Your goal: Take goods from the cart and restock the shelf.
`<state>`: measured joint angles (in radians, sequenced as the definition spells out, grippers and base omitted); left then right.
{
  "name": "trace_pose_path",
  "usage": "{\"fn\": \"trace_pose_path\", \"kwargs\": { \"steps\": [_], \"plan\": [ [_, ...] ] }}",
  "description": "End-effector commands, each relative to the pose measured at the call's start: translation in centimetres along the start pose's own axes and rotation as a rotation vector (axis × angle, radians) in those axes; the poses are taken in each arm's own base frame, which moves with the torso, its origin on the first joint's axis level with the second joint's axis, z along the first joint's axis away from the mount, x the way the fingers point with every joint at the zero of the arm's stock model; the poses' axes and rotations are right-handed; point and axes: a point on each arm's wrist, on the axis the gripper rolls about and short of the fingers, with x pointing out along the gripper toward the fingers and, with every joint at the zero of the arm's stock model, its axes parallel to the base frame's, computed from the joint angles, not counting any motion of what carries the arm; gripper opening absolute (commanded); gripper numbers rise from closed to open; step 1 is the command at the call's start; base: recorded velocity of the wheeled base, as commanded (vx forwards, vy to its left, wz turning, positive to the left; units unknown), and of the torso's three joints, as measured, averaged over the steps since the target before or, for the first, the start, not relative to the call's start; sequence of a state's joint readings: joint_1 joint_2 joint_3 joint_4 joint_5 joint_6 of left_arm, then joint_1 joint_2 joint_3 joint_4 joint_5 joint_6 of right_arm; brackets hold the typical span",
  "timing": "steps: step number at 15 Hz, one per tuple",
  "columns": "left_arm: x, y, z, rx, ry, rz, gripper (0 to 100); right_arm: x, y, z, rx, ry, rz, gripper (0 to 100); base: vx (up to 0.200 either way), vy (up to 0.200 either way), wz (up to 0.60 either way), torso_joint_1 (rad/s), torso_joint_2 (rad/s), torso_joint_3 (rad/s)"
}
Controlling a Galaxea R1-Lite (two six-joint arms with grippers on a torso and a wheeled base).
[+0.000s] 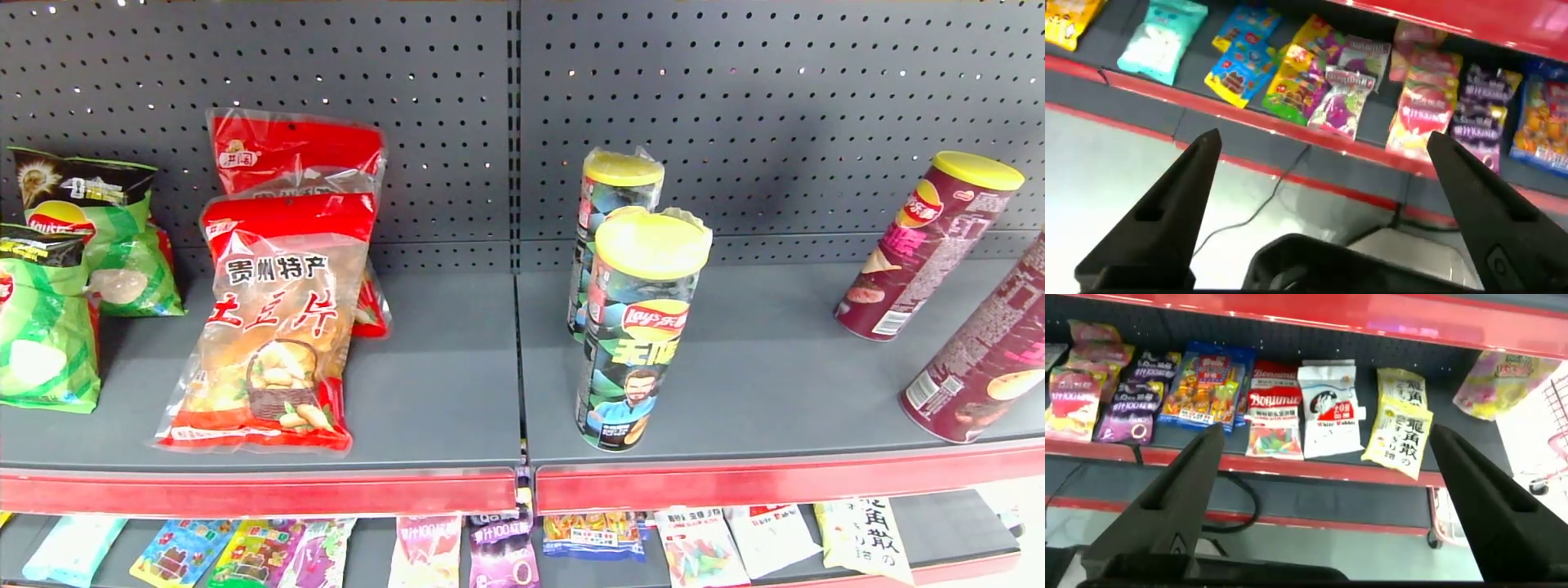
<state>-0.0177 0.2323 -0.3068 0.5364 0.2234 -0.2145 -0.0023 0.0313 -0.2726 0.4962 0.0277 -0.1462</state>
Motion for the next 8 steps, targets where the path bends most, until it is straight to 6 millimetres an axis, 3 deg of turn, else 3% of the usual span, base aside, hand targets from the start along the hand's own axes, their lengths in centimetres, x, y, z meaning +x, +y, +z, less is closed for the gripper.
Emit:
{"fn": "trace_pose_path", "kwargs": {
  "steps": [1,4,6,8],
  "plan": [
    [-1.2,0.5,-2.4,0.009,-0.177,-0.110,100,-0.1,0.1,-0.4,0.007,-0.021,0.004,100,0.000,0.000,0.00,0.000,0.00,0.000],
    [-0.9,0.0,-1.6,0.118,-0.312,-0.204,100,1.0,0.0,-0.2,0.020,-0.146,-0.010,100,0.000,0.000,0.00,0.000,0.00,0.000],
    [1.3,-0.4,-2.4,0.138,-0.401,-0.266,100,2.9,0.1,-0.9,0.028,-0.324,-0.034,100,0.000,0.000,0.00,0.000,0.00,0.000],
    [2.2,-0.5,-2.9,0.144,-0.441,-0.274,100,2.8,0.1,-1.0,0.057,-0.271,-0.018,100,0.000,0.000,0.00,0.000,0.00,0.000]
  ]
}}
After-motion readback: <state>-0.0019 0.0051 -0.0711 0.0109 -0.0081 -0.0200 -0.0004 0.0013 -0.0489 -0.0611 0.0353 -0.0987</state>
